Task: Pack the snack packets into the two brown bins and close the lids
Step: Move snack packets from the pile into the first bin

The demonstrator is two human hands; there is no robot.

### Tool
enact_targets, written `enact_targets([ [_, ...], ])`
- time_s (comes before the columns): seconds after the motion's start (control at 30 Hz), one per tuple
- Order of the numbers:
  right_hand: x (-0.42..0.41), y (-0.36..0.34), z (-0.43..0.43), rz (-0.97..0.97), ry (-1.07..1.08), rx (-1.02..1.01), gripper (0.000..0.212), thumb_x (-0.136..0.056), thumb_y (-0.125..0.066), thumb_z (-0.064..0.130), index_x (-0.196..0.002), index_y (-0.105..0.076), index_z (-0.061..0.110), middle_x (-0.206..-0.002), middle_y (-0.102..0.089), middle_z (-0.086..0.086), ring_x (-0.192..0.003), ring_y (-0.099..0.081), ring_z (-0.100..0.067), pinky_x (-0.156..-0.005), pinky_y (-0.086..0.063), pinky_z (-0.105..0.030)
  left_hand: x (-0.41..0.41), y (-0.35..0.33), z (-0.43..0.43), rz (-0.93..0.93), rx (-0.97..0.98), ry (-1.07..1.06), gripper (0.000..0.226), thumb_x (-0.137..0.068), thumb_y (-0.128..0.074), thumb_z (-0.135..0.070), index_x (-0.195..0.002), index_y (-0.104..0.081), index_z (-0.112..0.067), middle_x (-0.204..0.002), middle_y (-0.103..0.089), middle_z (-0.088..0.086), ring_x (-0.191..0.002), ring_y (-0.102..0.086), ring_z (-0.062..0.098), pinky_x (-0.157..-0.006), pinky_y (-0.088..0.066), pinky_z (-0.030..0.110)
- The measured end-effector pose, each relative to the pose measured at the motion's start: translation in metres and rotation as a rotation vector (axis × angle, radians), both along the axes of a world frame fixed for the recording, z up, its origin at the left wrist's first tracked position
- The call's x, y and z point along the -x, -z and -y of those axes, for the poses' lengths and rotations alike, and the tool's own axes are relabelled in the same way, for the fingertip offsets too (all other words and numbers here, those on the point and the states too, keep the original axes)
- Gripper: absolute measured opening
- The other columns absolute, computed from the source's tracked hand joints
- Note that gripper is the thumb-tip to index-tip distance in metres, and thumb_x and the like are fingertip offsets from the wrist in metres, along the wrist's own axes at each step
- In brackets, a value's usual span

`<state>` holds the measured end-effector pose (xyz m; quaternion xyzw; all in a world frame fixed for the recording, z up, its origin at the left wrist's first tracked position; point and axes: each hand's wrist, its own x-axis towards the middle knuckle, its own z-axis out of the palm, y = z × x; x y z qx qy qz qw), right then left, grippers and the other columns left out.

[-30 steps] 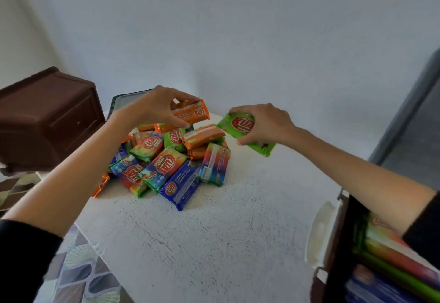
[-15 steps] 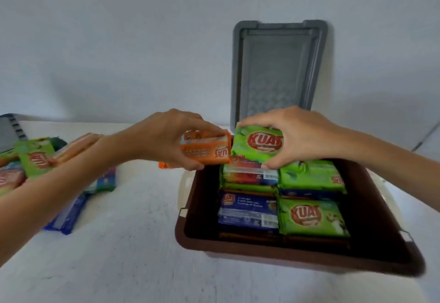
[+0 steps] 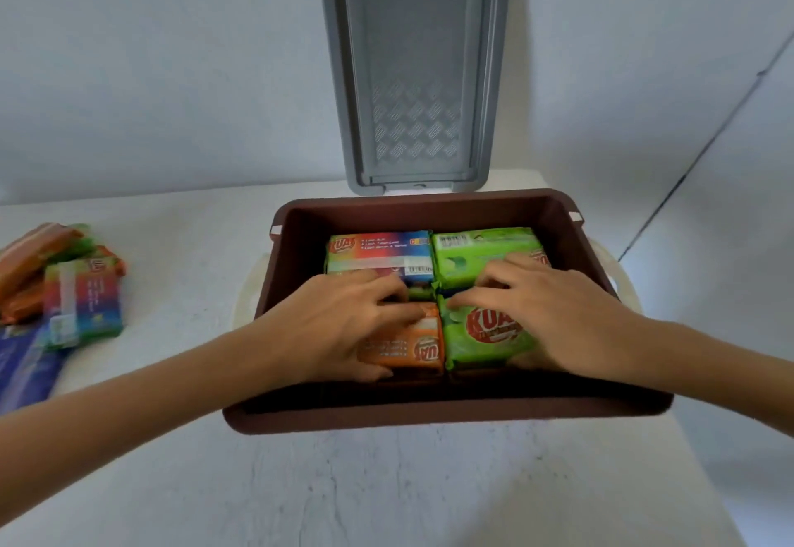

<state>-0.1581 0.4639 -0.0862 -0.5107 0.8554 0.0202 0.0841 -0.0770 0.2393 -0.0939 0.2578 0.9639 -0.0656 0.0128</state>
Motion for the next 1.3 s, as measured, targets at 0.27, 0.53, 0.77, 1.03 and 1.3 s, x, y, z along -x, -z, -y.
enact_targets([
  [0.27,0.001,0.001,0.011,0.011,0.004,0.016,0.066,-0.081,-0.063,0.048,-0.139,-0.035,0.038,-0.135,-0.042,0.017,-0.126,-0.035,-0.008,-0.099,-0.038,-0.025,0.009,-0.004,-0.011,-0.028,0.010,0.028,0.063,-0.070,-0.062,-0.065,-0.121,-0.059,-0.028,-0.115,-0.059,-0.008,-0.099,-0.060,0.008,-0.064,-0.048,0.018],
  [0.53,0.006,-0.003,0.013,0.045,0.011,0.058,0.061,-0.079,-0.062,0.053,-0.135,-0.043,0.037,-0.130,-0.047,0.016,-0.118,-0.044,-0.004,-0.092,-0.039,-0.019,0.016,-0.003,-0.014,0.040,-0.014,-0.009,0.068,-0.083,-0.046,-0.064,-0.140,-0.033,-0.030,-0.140,-0.034,-0.011,-0.126,-0.035,0.008,-0.092,-0.036,0.020],
  [0.77,0.015,-0.028,0.032,0.054,0.052,0.202,0.040,-0.085,-0.058,0.044,-0.124,-0.056,0.035,-0.118,-0.056,0.013,-0.101,-0.052,-0.002,-0.075,-0.044,-0.020,0.012,-0.031,0.017,-0.051,-0.360,-0.094,0.052,-0.081,-0.038,-0.061,-0.114,-0.062,-0.028,-0.114,-0.060,-0.011,-0.095,-0.056,0.000,-0.069,-0.049,0.015],
  [1.03,0.003,-0.047,0.116,0.095,-0.068,0.394,0.033,-0.085,-0.063,0.030,-0.117,-0.062,0.035,-0.102,-0.063,0.013,-0.093,-0.056,-0.004,-0.079,-0.049,-0.029,-0.042,-0.055,0.110,-0.262,-0.417,-0.474,0.032,-0.088,-0.051,-0.044,-0.107,-0.067,-0.024,-0.103,-0.063,-0.008,-0.079,-0.054,0.000,-0.071,-0.056,0.036],
  [1.3,-0.039,-0.038,0.245,0.195,-0.306,0.434,0.034,-0.085,-0.063,0.031,-0.119,-0.060,0.032,-0.104,-0.063,0.008,-0.096,-0.056,-0.012,-0.082,-0.048,-0.035,-0.155,-0.034,0.197,-0.326,-0.401,-1.002,0.029,-0.087,-0.060,-0.030,-0.115,-0.062,-0.024,-0.120,-0.054,-0.005,-0.096,-0.054,0.010,-0.076,-0.047,0.027],
])
